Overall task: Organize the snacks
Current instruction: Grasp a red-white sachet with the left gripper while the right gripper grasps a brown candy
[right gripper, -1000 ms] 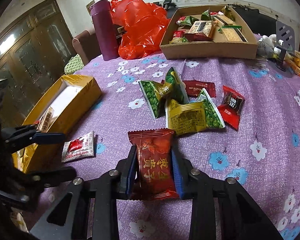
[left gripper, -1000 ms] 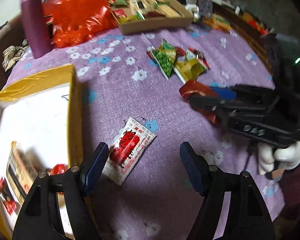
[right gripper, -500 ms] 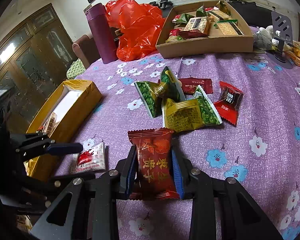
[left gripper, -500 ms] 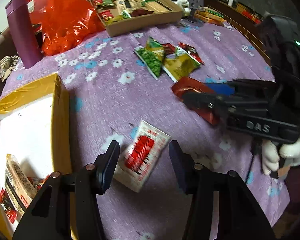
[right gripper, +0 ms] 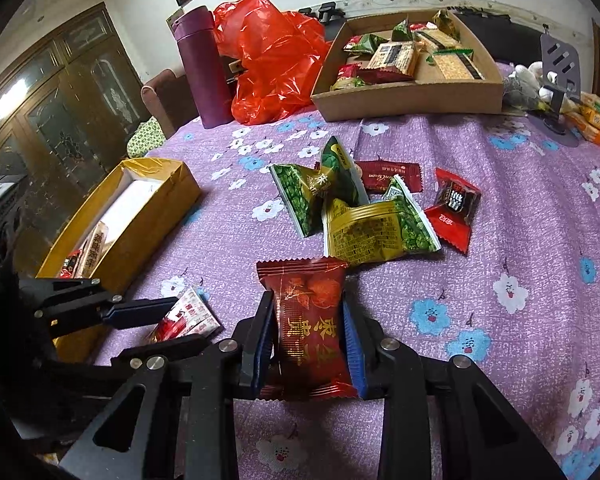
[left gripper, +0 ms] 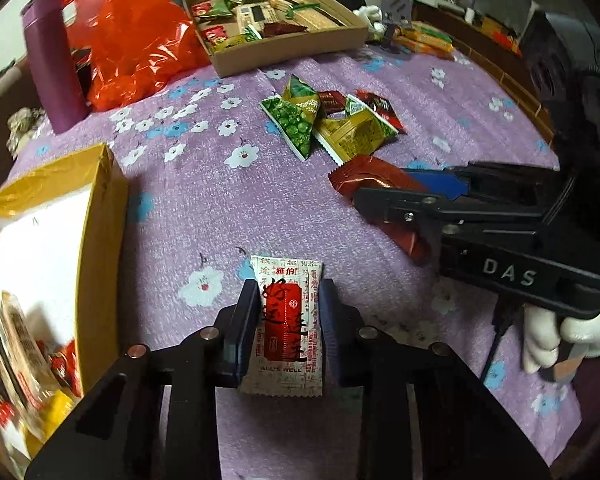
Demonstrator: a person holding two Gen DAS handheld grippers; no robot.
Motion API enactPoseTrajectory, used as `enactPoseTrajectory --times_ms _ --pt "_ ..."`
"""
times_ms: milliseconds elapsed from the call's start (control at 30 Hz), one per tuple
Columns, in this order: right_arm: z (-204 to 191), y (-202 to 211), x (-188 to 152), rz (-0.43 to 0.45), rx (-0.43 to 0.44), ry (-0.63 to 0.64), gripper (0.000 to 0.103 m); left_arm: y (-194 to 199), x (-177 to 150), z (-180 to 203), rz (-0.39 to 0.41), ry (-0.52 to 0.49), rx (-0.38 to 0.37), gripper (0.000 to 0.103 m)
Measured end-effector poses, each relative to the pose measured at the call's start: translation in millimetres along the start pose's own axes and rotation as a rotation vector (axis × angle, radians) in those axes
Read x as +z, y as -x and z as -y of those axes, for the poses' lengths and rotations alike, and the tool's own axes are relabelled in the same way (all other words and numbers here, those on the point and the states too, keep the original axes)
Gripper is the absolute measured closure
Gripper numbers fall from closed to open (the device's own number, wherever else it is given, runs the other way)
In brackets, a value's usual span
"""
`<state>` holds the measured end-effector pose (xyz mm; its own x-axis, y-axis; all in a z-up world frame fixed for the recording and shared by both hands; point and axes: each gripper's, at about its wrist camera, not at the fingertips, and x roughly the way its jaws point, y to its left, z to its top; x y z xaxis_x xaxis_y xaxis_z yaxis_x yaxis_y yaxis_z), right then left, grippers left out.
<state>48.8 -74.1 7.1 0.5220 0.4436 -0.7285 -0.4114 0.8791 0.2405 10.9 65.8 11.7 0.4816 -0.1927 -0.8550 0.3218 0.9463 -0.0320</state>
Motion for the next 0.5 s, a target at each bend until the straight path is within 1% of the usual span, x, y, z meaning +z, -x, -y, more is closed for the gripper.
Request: enactPoseTrajectory --times_ms 133,300,367,500 --pt "0 1 1 0.015 -0.012 -0.001 0.070 15 -5 -4 0.046 0.064 -0.038 0.076" --pt "3 6 2 0.039 -0.015 -0.011 0.071 49 -17 -24 0.124 0.166 -0.082 0.076" --pt "3 6 2 0.045 -0.019 -0.013 0.071 64 -24 -34 0.156 0.205 -0.080 0.076" --pt "2 11 2 0.070 -0.034 -0.012 0.071 95 -41 -65 0.224 0.287 -0.043 0.075"
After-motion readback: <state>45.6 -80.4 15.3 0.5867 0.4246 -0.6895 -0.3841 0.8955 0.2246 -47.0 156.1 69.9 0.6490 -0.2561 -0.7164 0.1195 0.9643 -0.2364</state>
